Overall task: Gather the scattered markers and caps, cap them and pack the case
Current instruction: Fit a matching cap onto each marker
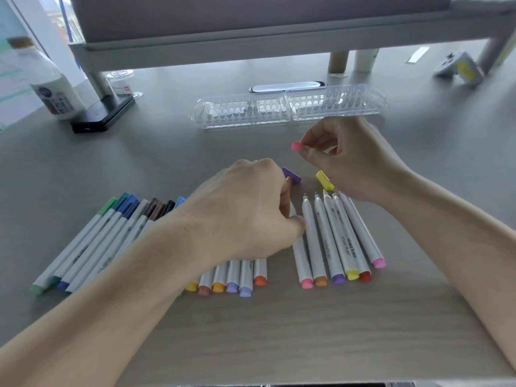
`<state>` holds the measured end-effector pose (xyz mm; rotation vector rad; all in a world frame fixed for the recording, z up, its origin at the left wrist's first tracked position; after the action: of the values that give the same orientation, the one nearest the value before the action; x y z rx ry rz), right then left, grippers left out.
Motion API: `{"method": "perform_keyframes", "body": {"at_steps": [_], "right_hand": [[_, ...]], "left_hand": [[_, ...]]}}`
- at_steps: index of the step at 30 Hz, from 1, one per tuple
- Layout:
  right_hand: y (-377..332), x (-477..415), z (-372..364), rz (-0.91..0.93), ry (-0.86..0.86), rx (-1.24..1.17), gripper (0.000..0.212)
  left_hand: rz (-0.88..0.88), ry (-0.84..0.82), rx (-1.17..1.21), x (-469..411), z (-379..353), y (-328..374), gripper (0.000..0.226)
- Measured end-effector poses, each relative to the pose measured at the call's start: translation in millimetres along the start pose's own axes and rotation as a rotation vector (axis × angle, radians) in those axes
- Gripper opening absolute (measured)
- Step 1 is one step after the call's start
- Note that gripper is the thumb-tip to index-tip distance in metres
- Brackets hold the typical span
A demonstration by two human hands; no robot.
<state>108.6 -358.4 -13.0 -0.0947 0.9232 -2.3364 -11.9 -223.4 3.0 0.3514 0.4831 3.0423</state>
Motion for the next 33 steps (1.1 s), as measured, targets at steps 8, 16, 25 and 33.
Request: {"method": "perform_keyframes", "body": {"at_steps": [8,16,25,33], "right_hand": [[-3,0,-1,0.048,-0.002,-0.042,0.015],[0,-3,-2,0.072,-0.013,-0.129,0.014],[-2,-3,-1,0.070,-0.065,-0.268,0.009],[-4,0,0,0.067,-0.107,-0.325,0.013]], "left_hand": [[0.080,0.023,-0.085,2,2,6,0.032],[0.068,0.021,0.035,1,2,-5,0.042],[-0.010,0.137,0.485,-5,43,-47,0.038],[-0.129,0.254,0.403,-2,33,-61,0.009]]}}
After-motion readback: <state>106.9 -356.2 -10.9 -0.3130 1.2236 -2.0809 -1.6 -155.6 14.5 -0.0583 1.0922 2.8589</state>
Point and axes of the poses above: each hand's wrist, its own x-axis away from the middle knuckle, its own z-axis out of the back of the hand, y = z × x, the point moved 4 cm from there along -x, towards the middle knuckle, and after that the axes turned 15 degrees about -y, right-handed, at the moved point
